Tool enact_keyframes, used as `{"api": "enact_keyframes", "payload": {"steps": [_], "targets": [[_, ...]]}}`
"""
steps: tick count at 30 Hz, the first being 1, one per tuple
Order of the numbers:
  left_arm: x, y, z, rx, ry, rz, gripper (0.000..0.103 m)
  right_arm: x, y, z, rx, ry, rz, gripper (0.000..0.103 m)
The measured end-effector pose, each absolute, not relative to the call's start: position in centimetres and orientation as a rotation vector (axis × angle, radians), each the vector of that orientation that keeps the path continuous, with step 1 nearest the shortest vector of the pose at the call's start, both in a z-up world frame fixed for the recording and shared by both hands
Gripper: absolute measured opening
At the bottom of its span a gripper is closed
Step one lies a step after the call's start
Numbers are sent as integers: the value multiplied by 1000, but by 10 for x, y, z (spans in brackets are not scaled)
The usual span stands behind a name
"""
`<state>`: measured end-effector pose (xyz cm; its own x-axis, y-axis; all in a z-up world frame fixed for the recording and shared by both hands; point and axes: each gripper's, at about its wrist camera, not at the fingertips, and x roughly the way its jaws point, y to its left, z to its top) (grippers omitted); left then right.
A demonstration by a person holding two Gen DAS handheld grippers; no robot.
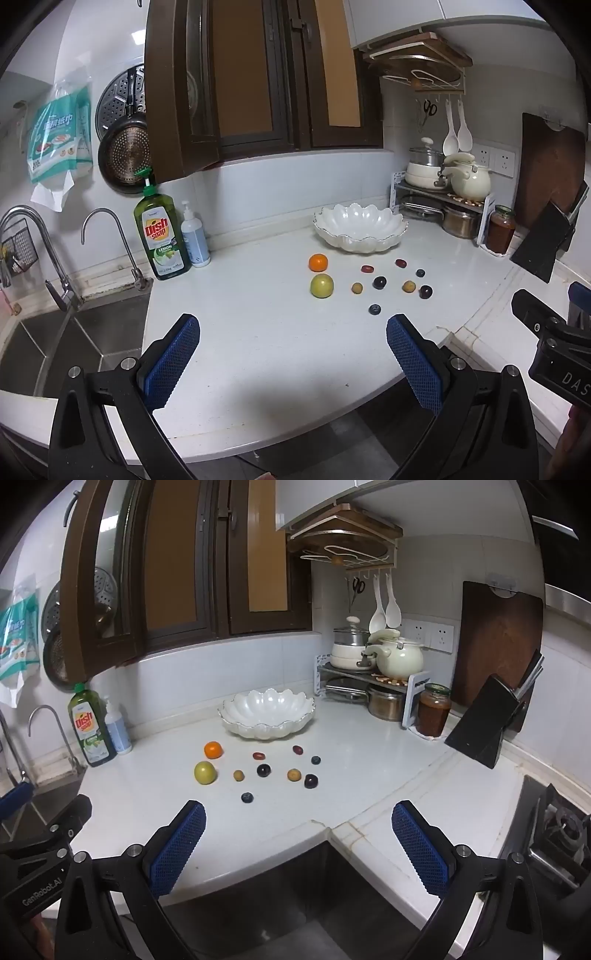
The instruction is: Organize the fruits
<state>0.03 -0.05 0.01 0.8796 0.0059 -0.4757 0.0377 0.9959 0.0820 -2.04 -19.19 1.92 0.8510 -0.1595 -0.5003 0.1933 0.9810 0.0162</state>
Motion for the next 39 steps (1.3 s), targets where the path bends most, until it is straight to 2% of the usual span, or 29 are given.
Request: {"api": "enact_keyframes", "payload": {"steps": [39], "targets": [[16, 12, 15, 43, 448, -67, 103, -14, -186, 23, 55, 485, -217, 102]]}}
